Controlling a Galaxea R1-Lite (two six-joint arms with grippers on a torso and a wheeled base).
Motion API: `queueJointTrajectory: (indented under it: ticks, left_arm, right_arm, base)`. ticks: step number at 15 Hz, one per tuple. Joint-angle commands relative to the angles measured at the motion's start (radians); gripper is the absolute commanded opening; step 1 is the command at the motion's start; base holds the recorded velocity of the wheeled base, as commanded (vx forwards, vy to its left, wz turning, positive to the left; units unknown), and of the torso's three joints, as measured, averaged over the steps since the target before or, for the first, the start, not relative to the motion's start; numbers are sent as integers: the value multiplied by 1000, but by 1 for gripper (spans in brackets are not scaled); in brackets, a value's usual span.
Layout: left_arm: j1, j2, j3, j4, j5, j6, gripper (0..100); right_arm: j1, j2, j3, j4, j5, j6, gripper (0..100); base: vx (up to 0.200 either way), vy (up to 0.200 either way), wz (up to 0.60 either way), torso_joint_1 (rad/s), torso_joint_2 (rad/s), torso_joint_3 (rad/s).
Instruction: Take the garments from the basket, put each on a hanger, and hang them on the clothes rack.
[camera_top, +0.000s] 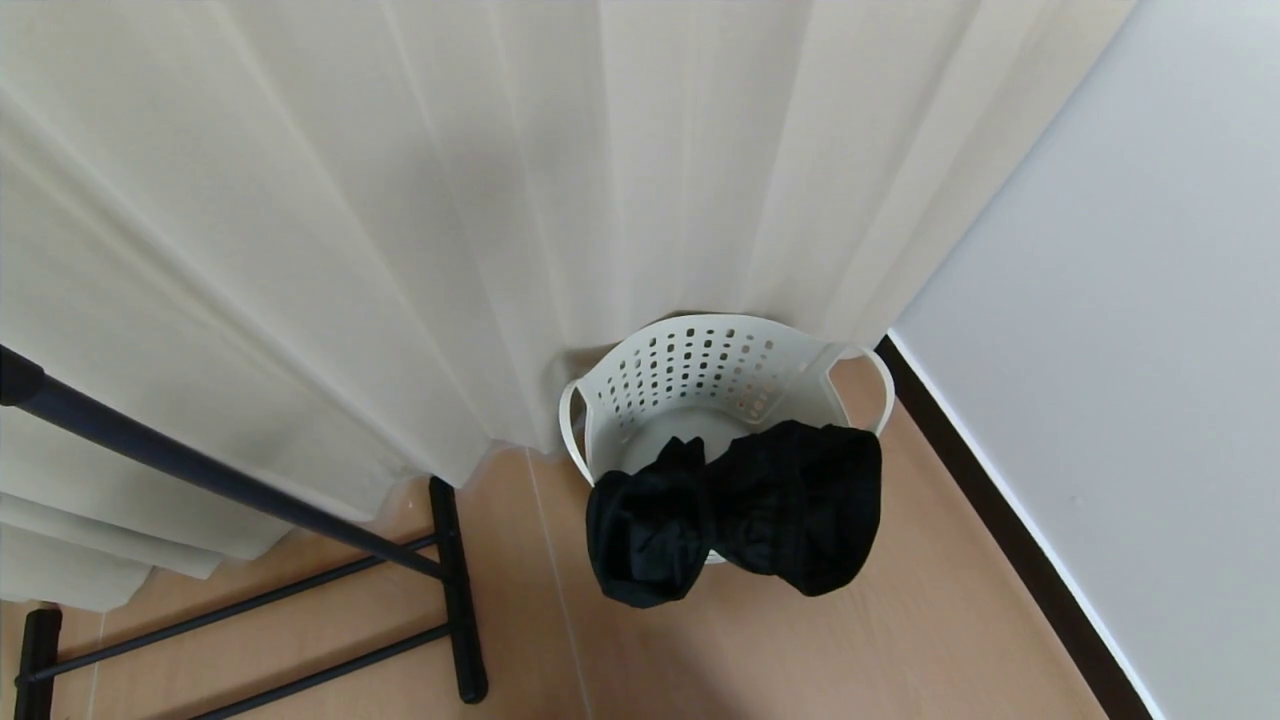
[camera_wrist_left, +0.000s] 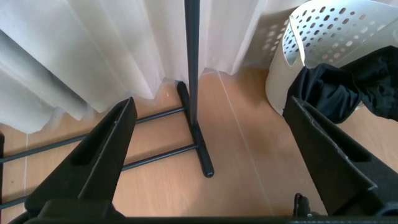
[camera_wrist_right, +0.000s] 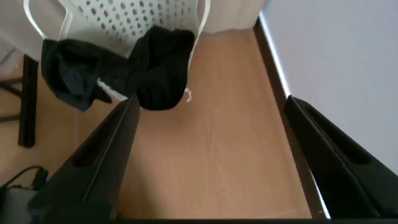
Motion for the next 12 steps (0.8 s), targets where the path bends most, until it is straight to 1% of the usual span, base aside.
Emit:
queueJointTrajectory:
  ticks: [1, 2, 3, 4, 7, 9, 10, 11, 12]
  left_arm:
    - [0, 0, 1, 0, 0, -1, 100]
    - [0, 0, 1, 0, 1, -1, 100]
    - [0, 0, 1, -2, 0, -1, 100]
    - [0, 0, 1, -2, 1, -1, 100]
    - [0, 0, 1, -2, 0, -1, 100]
    - [1, 0, 1, -2, 0, -1, 100]
    - [1, 0, 1, -2, 0, -1, 100]
    - [0, 0, 2, -2, 0, -1, 100]
    - [0, 0, 2, -2, 1, -1, 100]
  right_arm:
    - [77, 531, -225, -75, 7, -66, 100]
    - [90, 579, -261, -72, 7, -101, 100]
    - [118, 685, -343, -66, 5, -172, 100]
    - [126, 813, -444, -52, 5, -233, 100]
    - [132, 1057, -628, -14, -1, -371, 100]
    - [138, 1182, -732, -14, -3, -439, 100]
    - [138, 1182, -732, -14, -3, -439, 100]
    - [146, 1300, -840, -15, -4, -514, 100]
    - [144, 1363, -895, -14, -9, -546, 100]
  base:
    - [0, 0, 0, 0, 0, 0]
    - [0, 0, 0, 0, 0, 0]
    - [0, 0, 0, 0, 0, 0]
    - [0, 0, 0, 0, 0, 0]
    - [0, 0, 0, 0, 0, 0]
    - [0, 0, 0, 0, 0, 0]
    - [0, 0, 0, 0, 0, 0]
    - [0, 0, 0, 0, 0, 0]
    - [0, 0, 0, 0, 0, 0]
